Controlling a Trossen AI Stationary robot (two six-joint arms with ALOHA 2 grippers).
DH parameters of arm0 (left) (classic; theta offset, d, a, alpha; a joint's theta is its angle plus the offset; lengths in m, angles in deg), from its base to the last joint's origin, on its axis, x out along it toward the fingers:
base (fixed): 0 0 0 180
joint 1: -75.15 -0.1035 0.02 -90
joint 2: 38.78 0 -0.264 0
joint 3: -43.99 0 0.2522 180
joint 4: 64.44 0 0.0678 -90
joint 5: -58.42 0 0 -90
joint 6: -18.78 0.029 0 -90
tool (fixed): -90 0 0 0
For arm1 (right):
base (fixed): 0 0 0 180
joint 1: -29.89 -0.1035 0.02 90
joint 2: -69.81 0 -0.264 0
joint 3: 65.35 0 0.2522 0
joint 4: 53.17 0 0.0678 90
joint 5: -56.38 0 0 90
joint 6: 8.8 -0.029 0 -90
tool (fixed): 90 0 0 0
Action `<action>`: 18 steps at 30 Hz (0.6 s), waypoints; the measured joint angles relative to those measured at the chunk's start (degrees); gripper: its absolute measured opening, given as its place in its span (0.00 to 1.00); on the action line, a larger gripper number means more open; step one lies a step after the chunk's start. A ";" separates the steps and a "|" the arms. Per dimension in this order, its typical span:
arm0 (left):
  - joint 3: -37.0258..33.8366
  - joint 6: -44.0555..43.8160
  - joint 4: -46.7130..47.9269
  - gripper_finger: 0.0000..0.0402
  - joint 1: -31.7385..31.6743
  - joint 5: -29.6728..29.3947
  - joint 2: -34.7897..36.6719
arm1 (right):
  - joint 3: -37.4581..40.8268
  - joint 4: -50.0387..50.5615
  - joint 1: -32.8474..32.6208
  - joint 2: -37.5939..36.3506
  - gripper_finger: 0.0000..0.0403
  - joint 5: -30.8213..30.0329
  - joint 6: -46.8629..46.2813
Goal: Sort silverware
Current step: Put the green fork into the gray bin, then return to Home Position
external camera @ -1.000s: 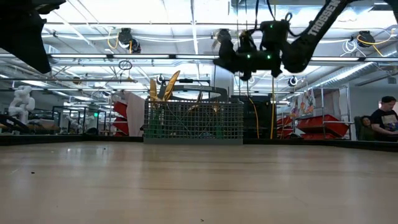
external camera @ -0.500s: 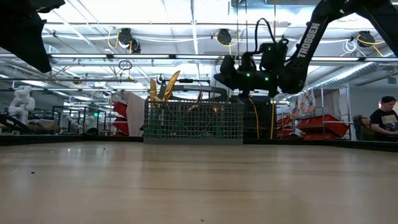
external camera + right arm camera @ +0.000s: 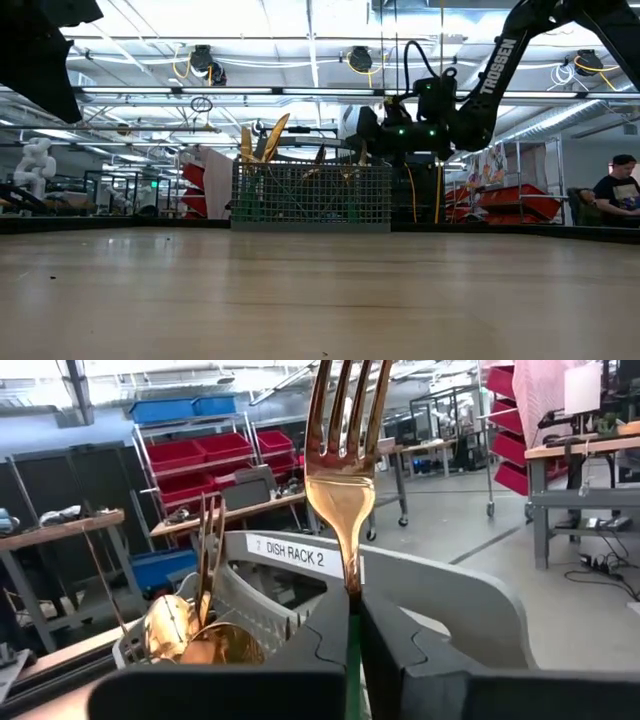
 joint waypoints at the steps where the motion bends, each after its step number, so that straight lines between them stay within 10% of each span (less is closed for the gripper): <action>1: 0.00 -0.02 0.00 0.00 0.00 0.00 0.00 | 0.00 0.00 0.00 0.00 0.01 0.00 0.00; 18: 0.00 -0.19 -0.46 0.02 0.00 -0.01 0.00 | 0.00 -5.80 -0.17 -0.02 0.38 -0.07 -3.06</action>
